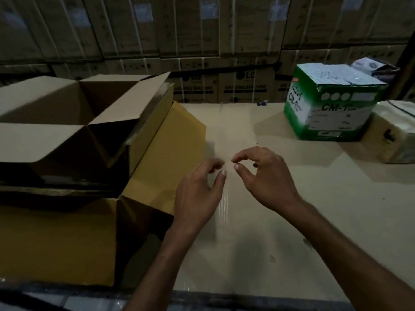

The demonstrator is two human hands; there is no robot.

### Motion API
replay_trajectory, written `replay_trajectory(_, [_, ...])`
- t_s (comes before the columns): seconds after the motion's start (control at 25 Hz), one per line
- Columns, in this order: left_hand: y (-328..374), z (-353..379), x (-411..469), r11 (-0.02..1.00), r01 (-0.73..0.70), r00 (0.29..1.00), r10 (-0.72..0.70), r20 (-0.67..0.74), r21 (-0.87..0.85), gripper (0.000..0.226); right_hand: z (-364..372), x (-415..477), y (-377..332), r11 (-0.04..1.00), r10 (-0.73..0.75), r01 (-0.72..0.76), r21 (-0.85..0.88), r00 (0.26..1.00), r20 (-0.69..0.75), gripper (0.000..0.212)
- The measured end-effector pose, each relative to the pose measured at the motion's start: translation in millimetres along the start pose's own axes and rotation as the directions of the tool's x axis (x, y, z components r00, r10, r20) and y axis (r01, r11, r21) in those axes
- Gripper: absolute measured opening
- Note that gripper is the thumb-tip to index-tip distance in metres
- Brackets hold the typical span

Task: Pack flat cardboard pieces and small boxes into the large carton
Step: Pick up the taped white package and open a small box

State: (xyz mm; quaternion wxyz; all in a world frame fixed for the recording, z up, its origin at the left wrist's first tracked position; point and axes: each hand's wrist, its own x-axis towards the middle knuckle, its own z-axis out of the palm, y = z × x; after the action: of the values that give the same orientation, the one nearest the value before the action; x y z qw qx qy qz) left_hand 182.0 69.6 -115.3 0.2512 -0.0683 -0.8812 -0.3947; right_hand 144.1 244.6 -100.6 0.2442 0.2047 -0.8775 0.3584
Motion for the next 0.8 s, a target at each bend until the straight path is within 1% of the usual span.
replay_trajectory(0.12, [4, 33, 29, 0.997, 0.015, 0.997, -0.009, 0.073, -0.079, 0.023, -13, 7, 30, 0.997, 0.055, -0.057, -0.043, 0.998, -0.031, 0.010])
replay_trajectory(0.28, [21, 85, 67, 0.970, 0.046, 0.985, -0.005, 0.173, -0.238, 0.020, -42, 22, 78, 0.981, 0.155, -0.164, -0.105, 0.984, -0.090, 0.013])
replay_trajectory(0.44, [50, 138, 108, 0.937, 0.064, 0.967, 0.027, 0.252, -0.344, 0.017, -80, 52, 138, 0.966, 0.197, -0.222, -0.133, 0.964, -0.179, 0.017])
replay_trajectory(0.56, [80, 189, 144, 0.908, 0.102, 0.956, 0.024, 0.294, -0.407, 0.019, -112, 84, 198, 0.957, 0.212, -0.249, -0.149, 0.950, -0.230, 0.019])
replay_trajectory(0.68, [110, 250, 182, 0.883, 0.148, 0.945, 0.008, 0.328, -0.446, 0.022, -142, 117, 273, 0.954, 0.238, -0.275, -0.122, 0.938, -0.250, 0.020])
replay_trajectory(0.8, [139, 320, 229, 0.854, 0.225, 0.937, -0.057, 0.345, -0.470, 0.022, -176, 152, 356, 0.942, 0.256, -0.305, -0.140, 0.923, -0.289, 0.024])
